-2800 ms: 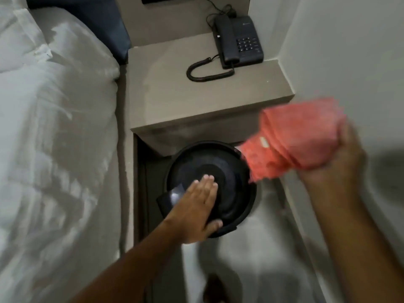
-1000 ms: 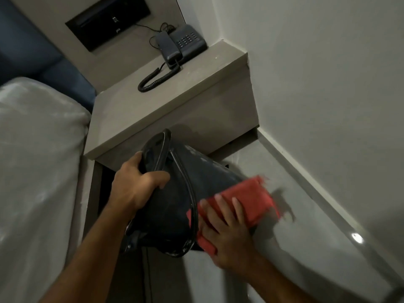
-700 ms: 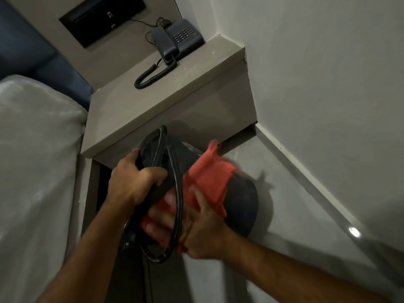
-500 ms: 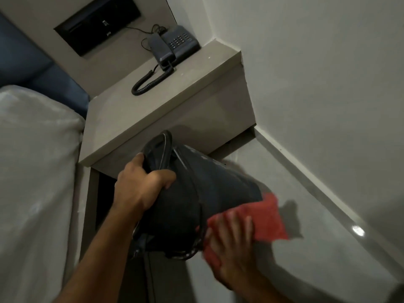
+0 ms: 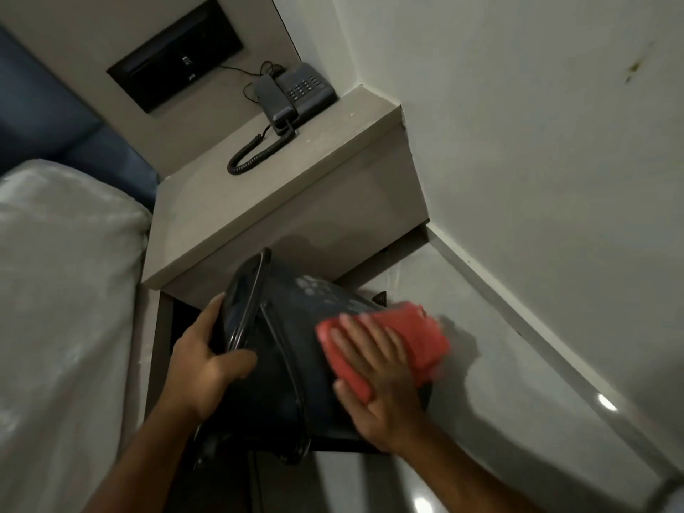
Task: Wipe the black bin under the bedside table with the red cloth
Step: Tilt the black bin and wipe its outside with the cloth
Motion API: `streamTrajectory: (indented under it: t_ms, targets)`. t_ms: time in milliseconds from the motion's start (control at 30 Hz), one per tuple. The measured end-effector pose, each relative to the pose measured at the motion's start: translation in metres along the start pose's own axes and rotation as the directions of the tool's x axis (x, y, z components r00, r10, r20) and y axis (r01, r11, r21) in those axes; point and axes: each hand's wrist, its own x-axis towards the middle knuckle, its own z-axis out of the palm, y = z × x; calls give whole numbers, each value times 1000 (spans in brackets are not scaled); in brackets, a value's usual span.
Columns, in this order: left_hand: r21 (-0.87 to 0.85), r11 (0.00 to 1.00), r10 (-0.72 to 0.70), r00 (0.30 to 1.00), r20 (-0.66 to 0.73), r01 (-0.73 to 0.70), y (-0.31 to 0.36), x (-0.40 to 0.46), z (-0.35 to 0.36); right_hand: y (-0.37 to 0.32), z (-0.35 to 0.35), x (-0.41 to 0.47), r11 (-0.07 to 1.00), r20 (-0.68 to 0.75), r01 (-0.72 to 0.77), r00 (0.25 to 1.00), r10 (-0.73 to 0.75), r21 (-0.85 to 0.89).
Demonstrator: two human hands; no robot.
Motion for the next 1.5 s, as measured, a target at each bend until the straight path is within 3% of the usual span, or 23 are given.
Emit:
streamTrajectory:
  t_ms: [33,100,167,233,300,400,500,533,567,600,633,667,700,733,800,867,933,1000,1133,1267,1300,1400,1500]
  targets:
    - [7,1000,21,1000,21,-21,-3,-9,-2,13,-3,-15,998,-31,-64,998,63,-25]
    - [-2,998,56,998,40,-56,-7,-21,-2,31,-10,-26,940,-58,-341,939,340,2]
    - [3,995,99,993,68,-99,-6,-30,-2,33,-18,-10,803,71,-583,812,579,122]
    - [47,987,149,983,106,-155,-3,-33,0,21,-25,25,695,148,-694,720,678,191]
    - [99,975,185,975,121,-197,-1,-31,1,-7,-30,62,672,121,-659,738,663,337]
    - [109,966,221,967,126,-235,2,-23,1,-66,-18,79,825,-16,-358,914,405,438]
    - [61,969,228,963,146,-238,-4,-27,-3,-71,-2,27,968,-37,-114,991,125,222]
    - [43,972,223,963,150,-232,-8,-30,-7,-54,3,4,984,-57,-90,993,100,156]
    - [42,972,221,963,151,-230,-10,-34,-9,-34,4,-14,981,-80,-155,983,165,116]
    - [58,969,230,961,151,-241,-11,-37,-8,-13,3,-25,937,-79,-329,938,339,119]
    - [94,958,256,954,156,-272,-11,-37,-5,5,0,-26,815,-19,-558,823,567,153]
    - [145,932,305,936,176,-331,-10,-35,1,17,-3,-21,632,99,-751,656,749,193]
    - [221,883,371,905,210,-413,-8,-33,9,26,-4,-10,482,205,-834,539,817,268]
    - [309,813,429,866,256,-494,-6,-28,20,27,-6,4,395,268,-821,524,809,412]
    - [447,692,468,824,319,-567,-1,-16,39,19,-10,34,338,254,-667,626,737,664]
    - [511,658,453,833,318,-553,-1,-6,46,4,-13,56,410,163,-503,759,630,760]
    - [532,647,443,837,321,-546,-6,0,45,-8,-14,63,396,121,-370,840,529,840]
    - [537,637,437,833,338,-552,-10,-1,45,-5,-9,51,336,151,-379,825,545,862]
    - [533,644,435,836,334,-548,-12,0,50,30,15,-1,299,238,-647,608,757,701]
    - [556,623,446,834,325,-550,-17,3,49,45,31,-4,100,346,-680,488,801,726]
    - [564,621,442,837,322,-544,-17,4,50,36,29,3,44,377,-657,485,789,752]
    - [575,631,427,852,303,-521,-16,5,52,1,19,10,-13,373,-498,631,681,867]
    - [565,633,446,846,293,-529,-14,1,54,-25,6,-1,124,242,-387,762,601,914]
